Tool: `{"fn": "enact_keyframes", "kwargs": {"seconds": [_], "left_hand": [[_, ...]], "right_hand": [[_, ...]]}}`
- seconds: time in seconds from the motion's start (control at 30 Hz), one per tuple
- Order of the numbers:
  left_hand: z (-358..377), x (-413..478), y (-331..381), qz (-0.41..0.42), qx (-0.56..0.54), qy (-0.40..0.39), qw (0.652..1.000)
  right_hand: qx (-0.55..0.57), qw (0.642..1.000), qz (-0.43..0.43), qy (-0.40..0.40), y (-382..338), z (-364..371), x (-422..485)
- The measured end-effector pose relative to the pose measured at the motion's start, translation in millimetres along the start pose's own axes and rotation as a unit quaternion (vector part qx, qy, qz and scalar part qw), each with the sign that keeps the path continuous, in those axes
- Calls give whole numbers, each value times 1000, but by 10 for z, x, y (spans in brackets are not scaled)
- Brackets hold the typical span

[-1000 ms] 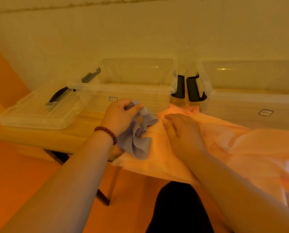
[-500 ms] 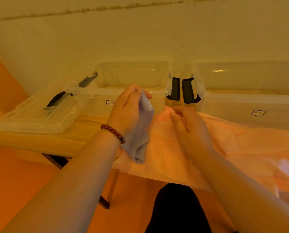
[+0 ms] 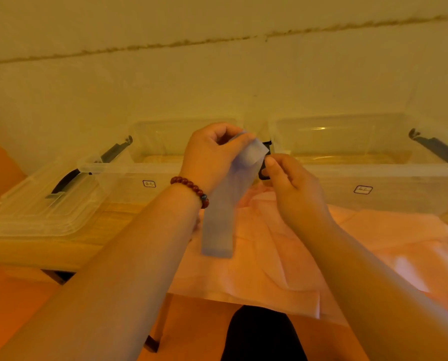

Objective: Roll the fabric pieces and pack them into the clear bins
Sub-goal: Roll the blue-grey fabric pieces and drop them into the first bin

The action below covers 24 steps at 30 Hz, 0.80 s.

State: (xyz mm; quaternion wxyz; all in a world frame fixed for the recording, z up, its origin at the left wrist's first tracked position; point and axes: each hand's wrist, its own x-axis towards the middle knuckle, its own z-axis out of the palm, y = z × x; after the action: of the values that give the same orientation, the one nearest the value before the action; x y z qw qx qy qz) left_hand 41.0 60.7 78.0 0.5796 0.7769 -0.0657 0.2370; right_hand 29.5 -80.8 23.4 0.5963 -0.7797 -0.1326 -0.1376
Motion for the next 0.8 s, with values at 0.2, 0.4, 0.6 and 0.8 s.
{"fn": "enact_keyframes", "kwargs": {"seconds": [0.2,0.4,0.6,0.8], "left_hand": [[210,92,205,8,-63,1,998],[394,47,305,-12,-103,22,994],[518,-10,272,-121,-187,2,975],[501,10,277,-149,-98,-143,973]], "right_hand": [[89,995,-2,47,-122,-170,88],[94,989,-28,107,-336,-333,238],[112,987,-1,112,-339,-429,310],[116,984,16,134,-364,-538,395]]}}
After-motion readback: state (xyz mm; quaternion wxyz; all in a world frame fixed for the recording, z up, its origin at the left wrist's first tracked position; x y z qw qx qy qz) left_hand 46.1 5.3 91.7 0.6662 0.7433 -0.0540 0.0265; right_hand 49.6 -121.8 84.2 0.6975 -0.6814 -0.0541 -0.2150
